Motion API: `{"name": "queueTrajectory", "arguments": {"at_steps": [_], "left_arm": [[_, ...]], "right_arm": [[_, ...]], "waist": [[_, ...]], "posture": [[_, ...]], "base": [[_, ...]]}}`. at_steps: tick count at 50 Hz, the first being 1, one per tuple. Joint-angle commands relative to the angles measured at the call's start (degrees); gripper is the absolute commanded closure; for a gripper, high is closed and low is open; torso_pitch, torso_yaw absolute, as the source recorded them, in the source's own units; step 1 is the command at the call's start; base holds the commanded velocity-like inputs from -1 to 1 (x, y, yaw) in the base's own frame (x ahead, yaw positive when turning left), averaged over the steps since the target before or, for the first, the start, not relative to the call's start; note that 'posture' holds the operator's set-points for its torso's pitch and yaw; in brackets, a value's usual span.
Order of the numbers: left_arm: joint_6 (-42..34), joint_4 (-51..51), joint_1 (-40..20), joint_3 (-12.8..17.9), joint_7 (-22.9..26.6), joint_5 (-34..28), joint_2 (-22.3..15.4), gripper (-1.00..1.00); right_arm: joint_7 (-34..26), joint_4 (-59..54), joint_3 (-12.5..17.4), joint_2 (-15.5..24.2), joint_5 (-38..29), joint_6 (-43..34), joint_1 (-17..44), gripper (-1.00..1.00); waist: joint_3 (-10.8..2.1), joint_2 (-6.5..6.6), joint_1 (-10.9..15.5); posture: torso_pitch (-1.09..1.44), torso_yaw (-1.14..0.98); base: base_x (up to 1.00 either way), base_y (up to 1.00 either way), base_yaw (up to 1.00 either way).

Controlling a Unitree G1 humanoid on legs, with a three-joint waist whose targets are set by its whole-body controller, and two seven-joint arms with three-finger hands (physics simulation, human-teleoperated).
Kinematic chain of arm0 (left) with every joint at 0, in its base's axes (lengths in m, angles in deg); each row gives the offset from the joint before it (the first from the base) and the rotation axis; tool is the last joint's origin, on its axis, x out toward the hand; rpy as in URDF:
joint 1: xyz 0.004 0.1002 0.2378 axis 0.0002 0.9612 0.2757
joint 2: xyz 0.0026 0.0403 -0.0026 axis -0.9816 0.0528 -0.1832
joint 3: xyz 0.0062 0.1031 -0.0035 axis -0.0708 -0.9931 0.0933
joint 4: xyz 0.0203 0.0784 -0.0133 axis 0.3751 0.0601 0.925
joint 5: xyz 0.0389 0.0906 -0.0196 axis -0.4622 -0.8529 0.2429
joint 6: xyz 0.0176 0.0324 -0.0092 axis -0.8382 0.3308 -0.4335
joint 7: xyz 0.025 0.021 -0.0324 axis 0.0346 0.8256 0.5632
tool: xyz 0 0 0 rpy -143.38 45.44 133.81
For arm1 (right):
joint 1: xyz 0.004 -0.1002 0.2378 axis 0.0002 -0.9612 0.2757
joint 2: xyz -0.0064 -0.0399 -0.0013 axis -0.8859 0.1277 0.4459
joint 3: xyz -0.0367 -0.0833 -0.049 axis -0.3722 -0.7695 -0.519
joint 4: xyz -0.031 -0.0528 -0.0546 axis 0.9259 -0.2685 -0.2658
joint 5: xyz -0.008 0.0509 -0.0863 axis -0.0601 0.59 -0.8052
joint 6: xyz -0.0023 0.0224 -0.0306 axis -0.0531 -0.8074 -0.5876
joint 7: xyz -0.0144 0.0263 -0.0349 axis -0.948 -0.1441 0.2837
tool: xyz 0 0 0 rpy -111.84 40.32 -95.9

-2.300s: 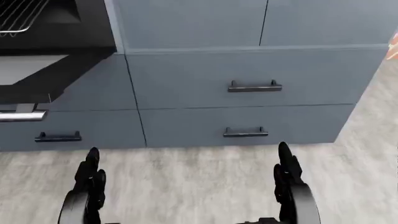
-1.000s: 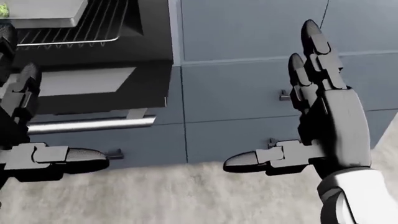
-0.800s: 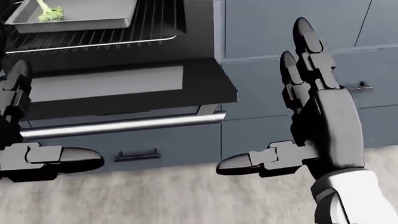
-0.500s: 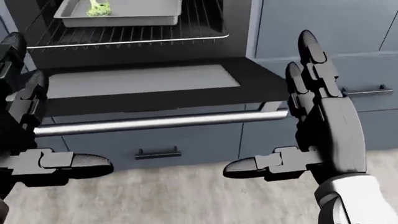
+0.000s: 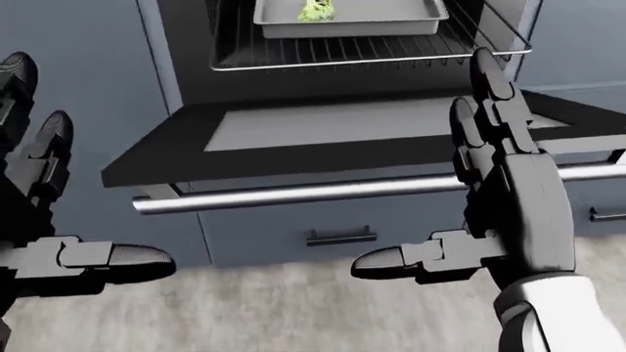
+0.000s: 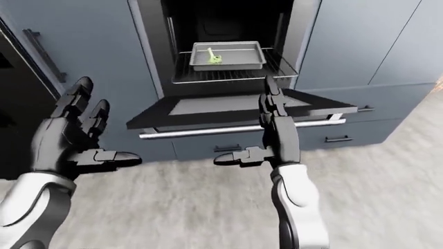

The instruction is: Pick the broccoli from the oven and place it on the plate on the counter.

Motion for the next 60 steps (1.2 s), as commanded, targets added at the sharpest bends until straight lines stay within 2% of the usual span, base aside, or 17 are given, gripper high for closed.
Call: {"name": "queueTrajectory", "arguments": {"at_steps": [1,5,7,8,18,21,26,32,35,37,38,42,43,47,57,59,60], "left_arm": [[2.9,-1.8,-1.3,0.9,-0.2,-0.6,-0.6,-1.00],[3.3,-1.9,-0.8,0.4,-0.1,-1.0,-0.3,-1.00],[3.4,-1.8,-0.7,0.3,0.0,-1.2,-0.2,-1.00],[3.4,-1.8,-0.7,0.4,0.1,-1.2,-0.2,-1.00],[3.3,-1.8,-1.0,-0.2,0.3,-2.1,0.1,-1.00],[3.9,-1.0,-1.1,-0.9,0.6,-2.8,0.2,-1.00],[3.6,-0.8,-1.6,-1.6,0.8,-3.6,0.4,-1.00],[3.0,-1.2,-1.8,-1.5,1.0,-3.8,0.6,-1.00],[2.8,-1.3,-2.0,-1.5,1.0,-3.9,0.6,-1.00],[2.8,-1.4,-1.9,-1.4,1.1,-3.9,0.6,-1.00],[2.6,-1.6,-1.9,-1.2,1.1,-3.8,0.6,-1.00],[1.7,-2.3,-2.3,-0.7,1.1,-3.5,0.4,-1.00],[1.5,-2.4,-2.3,-0.6,1.1,-3.4,0.4,-1.00],[0.8,-2.7,-2.9,-0.5,0.9,-3.1,0.1,-1.00],[0.4,-2.1,-3.9,-0.1,0.9,-2.8,-0.7,-1.00],[-0.2,-2.5,-4.2,0.0,0.8,-2.7,-0.8,-1.00],[-0.4,-2.6,-4.3,0.1,0.8,-2.6,-0.9,-1.00]], "right_arm": [[-0.2,2.7,-0.6,-0.1,0.4,2.1,1.7,-1.00],[0.1,2.6,-0.4,0.1,0.2,1.2,2.1,-1.00],[0.2,2.9,-0.2,0.2,0.3,0.7,2.2,-1.00],[0.2,3.1,-0.1,0.2,0.4,0.5,2.3,-1.00],[2.3,4.7,1.5,0.8,1.1,-1.7,3.9,-1.00],[3.0,3.7,3.0,1.1,3.7,-1.7,4.1,-1.00],[3.8,3.8,3.5,1.9,4.3,-1.7,3.7,-1.00],[4.0,4.4,4.1,2.1,5.2,-1.1,3.2,-1.00],[4.2,4.2,4.6,2.3,5.8,-0.8,3.1,-1.00],[4.6,4.0,5.4,1.9,7.4,-0.4,3.0,-1.00],[5.0,4.0,5.5,2.0,7.9,-0.4,3.0,-1.00],[5.8,4.3,5.7,2.4,9.3,-0.4,2.8,-1.00],[6.0,4.1,5.8,2.6,9.4,-0.2,2.8,-1.00],[6.4,3.8,5.9,3.0,9.7,-0.1,2.9,-1.00],[6.2,4.6,4.9,3.1,8.2,-0.1,2.7,-1.00],[6.1,4.6,4.8,3.0,7.9,0.0,2.7,-1.00],[6.1,4.6,4.7,2.9,7.7,0.1,2.7,-1.00]], "waist": [[-0.97,-0.28,0.3],[0.50,4.11,-0.2],[-1.42,10.98,0.5],[1.14,6.15,0.3],[1.89,1.64,0.4],[0.45,5.64,-1.0],[1.27,7.65,-0.5],[1.28,6.71,-0.7],[0.63,4.08,-0.5],[2.36,5.80,0.1],[1.77,4.81,-0.3],[1.69,11.04,0.7],[3.09,9.04,0.5],[0.67,7.50,0.6],[0.72,2.16,1.5],[0.03,-0.48,1.1],[-1.29,-3.37,0.2]], "posture": [[0.00,0.00],[0.00,0.00],[0.00,0.00],[0.00,0.00],[0.00,0.00],[0.00,0.00],[0.00,0.00],[0.00,0.00],[0.00,0.00],[0.00,0.00],[0.00,0.00],[0.00,0.00],[0.00,0.00],[0.00,0.00],[0.00,0.00],[0.00,0.00],[0.00,0.00]], "base": [[0.00,0.82,0.00],[0.01,0.82,0.00],[0.10,0.82,0.00],[0.15,0.83,0.00],[0.22,0.70,0.00],[0.00,0.00,-0.41],[0.00,0.00,-1.00],[0.00,0.00,-1.00],[0.00,0.00,-1.00],[0.00,0.00,-1.00],[0.00,0.00,-1.00],[0.00,0.00,-1.00],[0.00,0.00,-1.00],[0.00,0.00,-1.00],[0.00,0.00,-1.00],[0.00,0.00,-1.00],[0.00,0.00,-1.00]]}}
